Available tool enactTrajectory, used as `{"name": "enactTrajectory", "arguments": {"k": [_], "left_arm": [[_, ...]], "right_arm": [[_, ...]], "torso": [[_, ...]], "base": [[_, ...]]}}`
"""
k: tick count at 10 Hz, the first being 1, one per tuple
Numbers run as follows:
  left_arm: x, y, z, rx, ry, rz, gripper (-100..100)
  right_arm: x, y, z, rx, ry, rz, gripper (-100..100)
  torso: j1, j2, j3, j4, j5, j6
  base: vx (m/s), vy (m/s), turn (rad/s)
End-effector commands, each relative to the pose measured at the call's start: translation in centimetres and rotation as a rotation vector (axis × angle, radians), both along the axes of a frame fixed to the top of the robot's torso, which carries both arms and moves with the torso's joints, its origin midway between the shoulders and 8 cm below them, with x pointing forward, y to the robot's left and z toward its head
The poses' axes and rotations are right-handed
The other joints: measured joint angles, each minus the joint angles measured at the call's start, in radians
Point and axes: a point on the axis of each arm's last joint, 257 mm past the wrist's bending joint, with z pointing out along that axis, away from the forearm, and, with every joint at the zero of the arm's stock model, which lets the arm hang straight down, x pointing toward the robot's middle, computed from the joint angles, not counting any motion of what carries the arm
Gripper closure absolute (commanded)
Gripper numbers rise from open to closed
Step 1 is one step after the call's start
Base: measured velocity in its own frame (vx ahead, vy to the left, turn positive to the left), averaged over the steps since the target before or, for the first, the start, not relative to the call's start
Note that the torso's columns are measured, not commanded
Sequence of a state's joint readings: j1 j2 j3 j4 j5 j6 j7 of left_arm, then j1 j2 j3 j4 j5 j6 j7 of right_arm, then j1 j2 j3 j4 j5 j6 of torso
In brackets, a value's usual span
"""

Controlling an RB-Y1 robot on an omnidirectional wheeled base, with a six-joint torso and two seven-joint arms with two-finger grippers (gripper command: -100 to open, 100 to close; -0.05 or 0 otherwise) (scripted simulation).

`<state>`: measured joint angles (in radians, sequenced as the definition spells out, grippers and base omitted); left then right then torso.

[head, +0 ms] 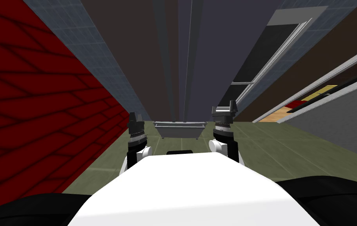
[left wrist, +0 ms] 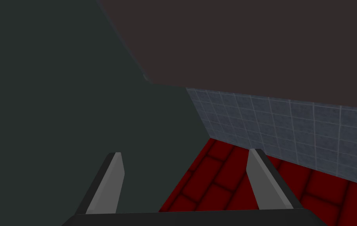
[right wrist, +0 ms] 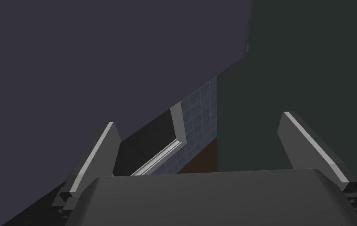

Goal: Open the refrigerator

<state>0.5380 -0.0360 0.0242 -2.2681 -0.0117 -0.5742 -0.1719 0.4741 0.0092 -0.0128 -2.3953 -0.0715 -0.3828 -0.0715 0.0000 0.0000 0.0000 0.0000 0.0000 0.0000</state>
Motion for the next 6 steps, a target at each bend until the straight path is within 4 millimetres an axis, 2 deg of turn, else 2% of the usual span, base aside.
{"name": "enactTrajectory", "arguments": {"k": [1,6], "left_arm": [[0.0,0.0,0.0,0.0,0.0,0.0,0],[-0.01,0.0,0.01,0.0,0.0,0.0,0]], "right_arm": [[0.0,0.0,0.0,0.0,0.0,0.0,0],[-0.01,0.0,0.01,0.0,0.0,0.0,0]], "torso": [[0.0,0.04,-0.082,0.041,0.0,0.0],[0.0,0.396,-0.792,0.396,0.0,0.0]], "base": [[0.0,0.0,0.0],[0.0,0.0,0.0]]}}
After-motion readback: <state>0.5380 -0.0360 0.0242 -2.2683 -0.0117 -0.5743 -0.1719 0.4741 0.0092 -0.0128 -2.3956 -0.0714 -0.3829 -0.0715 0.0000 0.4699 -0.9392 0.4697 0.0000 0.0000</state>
